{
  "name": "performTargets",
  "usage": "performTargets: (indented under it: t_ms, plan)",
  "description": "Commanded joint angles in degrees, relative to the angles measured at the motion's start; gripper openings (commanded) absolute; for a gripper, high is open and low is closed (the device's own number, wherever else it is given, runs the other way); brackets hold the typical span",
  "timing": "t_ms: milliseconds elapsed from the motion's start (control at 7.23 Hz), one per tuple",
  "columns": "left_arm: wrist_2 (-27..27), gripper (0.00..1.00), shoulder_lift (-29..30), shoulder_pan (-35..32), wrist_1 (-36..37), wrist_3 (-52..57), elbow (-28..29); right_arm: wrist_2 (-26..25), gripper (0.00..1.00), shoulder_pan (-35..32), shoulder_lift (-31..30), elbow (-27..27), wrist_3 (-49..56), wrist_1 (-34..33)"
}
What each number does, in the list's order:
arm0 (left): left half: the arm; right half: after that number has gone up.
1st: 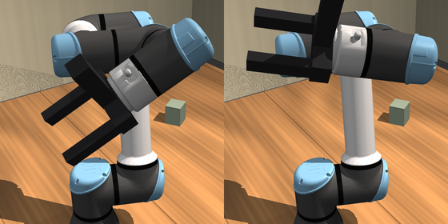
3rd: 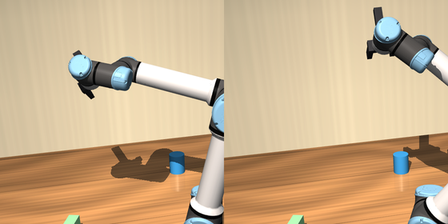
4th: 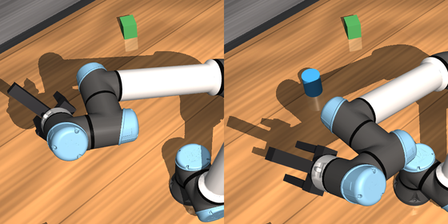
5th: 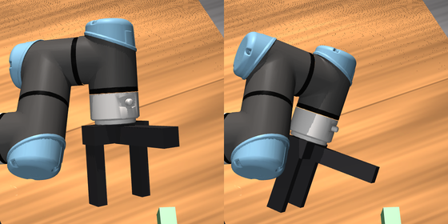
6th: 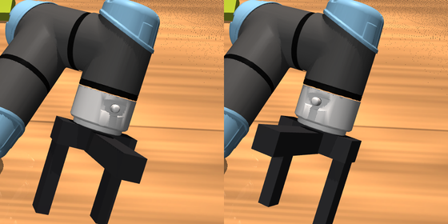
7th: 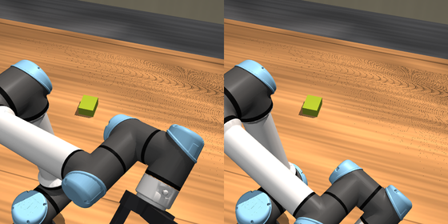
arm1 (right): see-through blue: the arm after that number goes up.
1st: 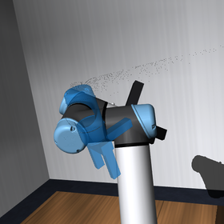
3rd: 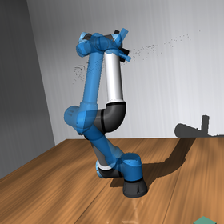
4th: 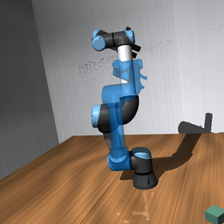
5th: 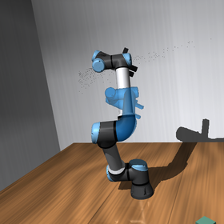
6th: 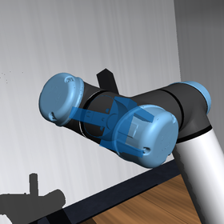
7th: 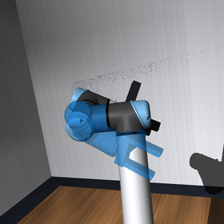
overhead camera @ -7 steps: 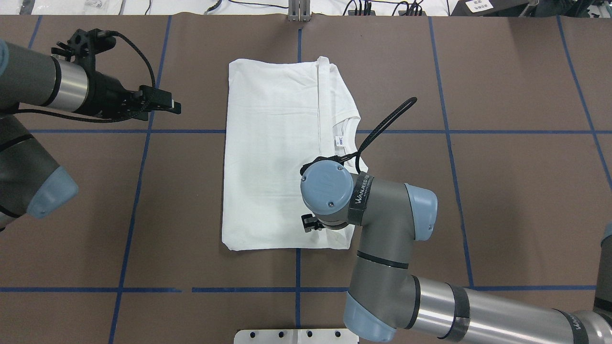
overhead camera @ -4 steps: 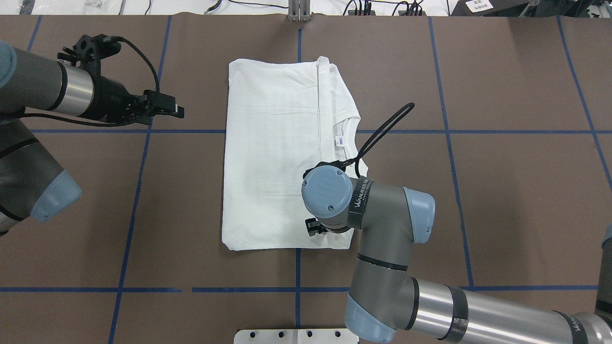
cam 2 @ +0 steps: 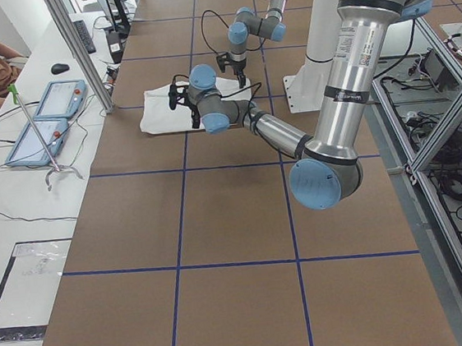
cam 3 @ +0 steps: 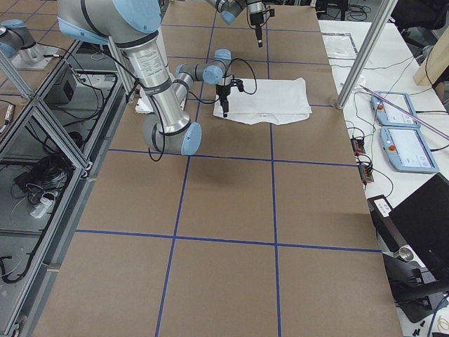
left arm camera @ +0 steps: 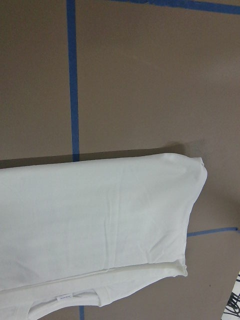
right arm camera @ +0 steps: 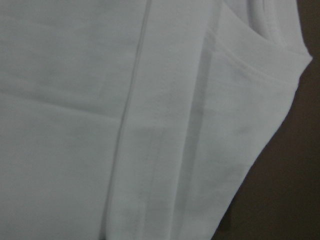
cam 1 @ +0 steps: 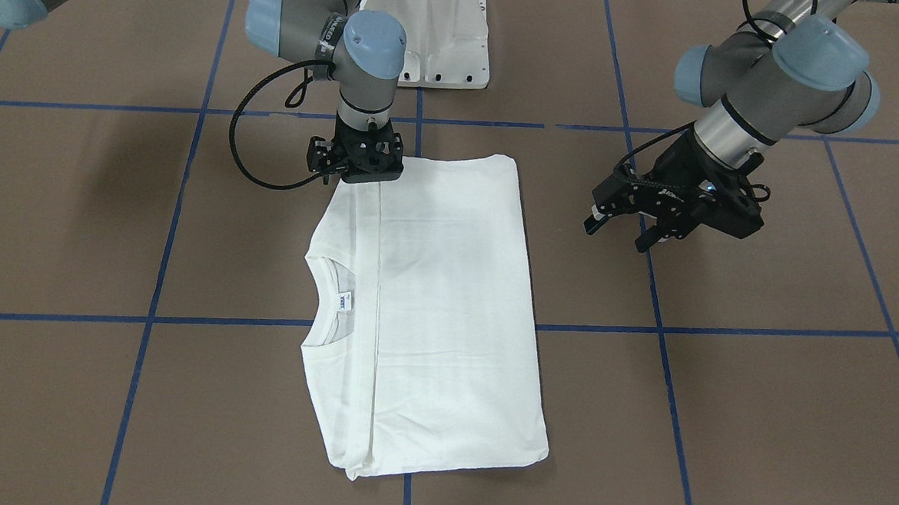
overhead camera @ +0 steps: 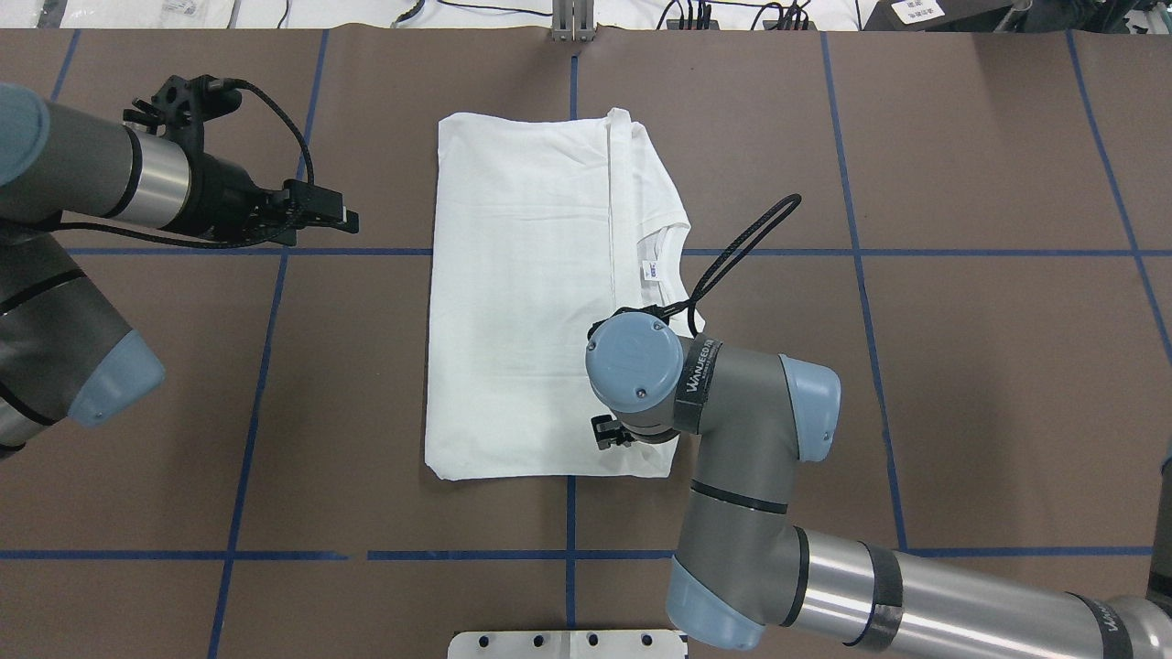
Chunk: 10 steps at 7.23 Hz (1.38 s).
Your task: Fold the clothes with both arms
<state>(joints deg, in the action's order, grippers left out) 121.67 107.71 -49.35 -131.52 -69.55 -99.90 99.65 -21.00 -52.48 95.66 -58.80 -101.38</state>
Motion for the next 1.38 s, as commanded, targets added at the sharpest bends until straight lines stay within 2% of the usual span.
performTargets:
  t_ms: [0, 138, 553, 1107, 1245]
  plan:
    - [0.06, 1.0, 0.22, 0.3, -0.05, 0.03, 0.23, 0.02, 1.0, -0.45, -0.69, 0.23, 0.0, 0.04]
    - [-0.03, 1.0, 0.22, 0.74, -0.05, -0.14, 0.23, 0.02, 1.0, -0.97, -2.17, 1.36, 0.0, 0.04]
    - [-2.39, 1.0, 0.39, 3.19, -0.14, -1.46, 0.14, 0.28, 1.0, -3.51, -10.7, 9.79, 1.49, 0.13]
    - [-2.84, 1.0, 1.89, 3.99, 0.3, -3.91, 0.14, 0.81, 1.0, -8.7, -9.58, 11.39, 4.04, 0.65]
    - [-2.93, 1.0, 2.24, 6.86, 0.47, -8.54, 0.14, 1.6, 1.0, -9.32, -10.01, 13.31, 4.31, 1.96]
